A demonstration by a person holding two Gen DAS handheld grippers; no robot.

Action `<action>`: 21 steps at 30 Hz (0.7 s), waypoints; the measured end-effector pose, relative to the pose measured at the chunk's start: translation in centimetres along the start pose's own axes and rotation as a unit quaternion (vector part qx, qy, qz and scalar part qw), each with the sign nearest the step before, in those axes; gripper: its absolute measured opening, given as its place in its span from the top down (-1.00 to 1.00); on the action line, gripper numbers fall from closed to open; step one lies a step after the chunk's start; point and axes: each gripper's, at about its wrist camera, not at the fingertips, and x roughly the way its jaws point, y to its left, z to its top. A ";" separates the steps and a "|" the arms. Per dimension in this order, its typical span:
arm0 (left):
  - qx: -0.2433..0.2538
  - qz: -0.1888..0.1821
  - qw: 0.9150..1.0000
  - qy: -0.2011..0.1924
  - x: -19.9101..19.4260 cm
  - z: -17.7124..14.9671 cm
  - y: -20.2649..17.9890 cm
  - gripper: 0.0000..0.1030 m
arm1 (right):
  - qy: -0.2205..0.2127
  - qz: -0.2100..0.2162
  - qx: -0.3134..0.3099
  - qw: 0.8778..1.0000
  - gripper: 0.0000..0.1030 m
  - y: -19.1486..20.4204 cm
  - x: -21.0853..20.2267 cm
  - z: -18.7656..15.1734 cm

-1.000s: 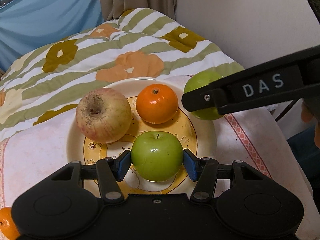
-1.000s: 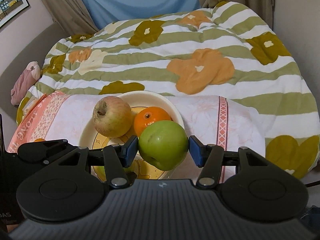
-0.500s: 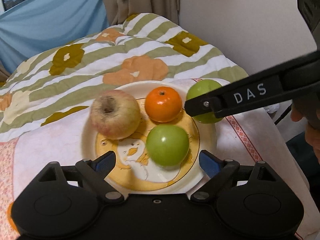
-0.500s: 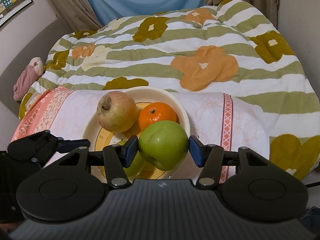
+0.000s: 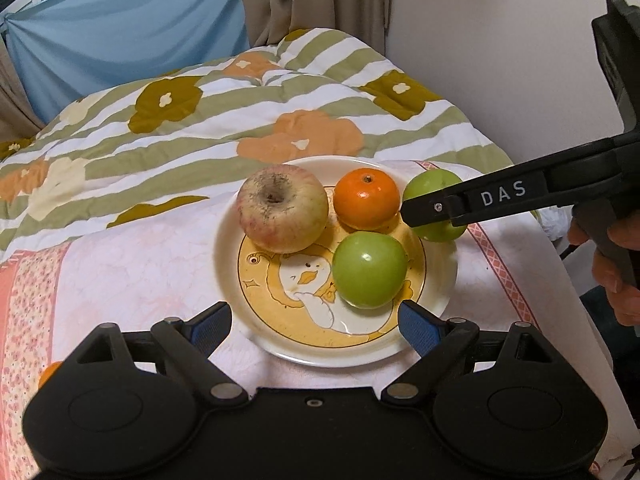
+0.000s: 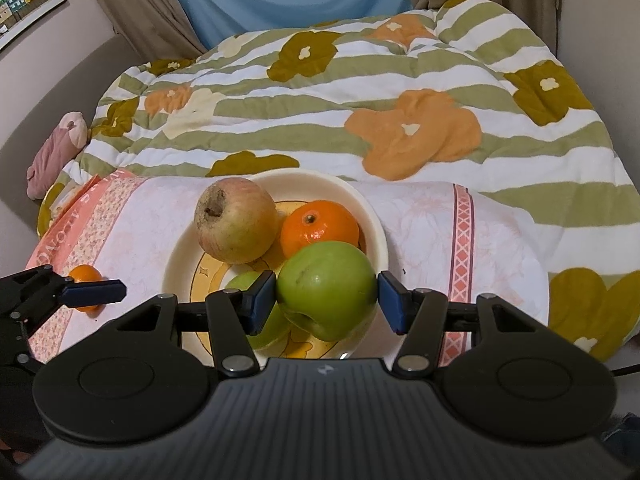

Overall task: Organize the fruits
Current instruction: 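Open the left tool to drop its green apple while the right tool releases its apple, then withdraw both tools from the bowl toward the remaining fruits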

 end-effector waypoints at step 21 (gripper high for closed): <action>-0.009 0.011 1.000 -0.005 -2.0 -1.8 0.8 -0.80 | -0.010 -0.031 -0.027 0.999 -1.00 1.6 0.3 -0.8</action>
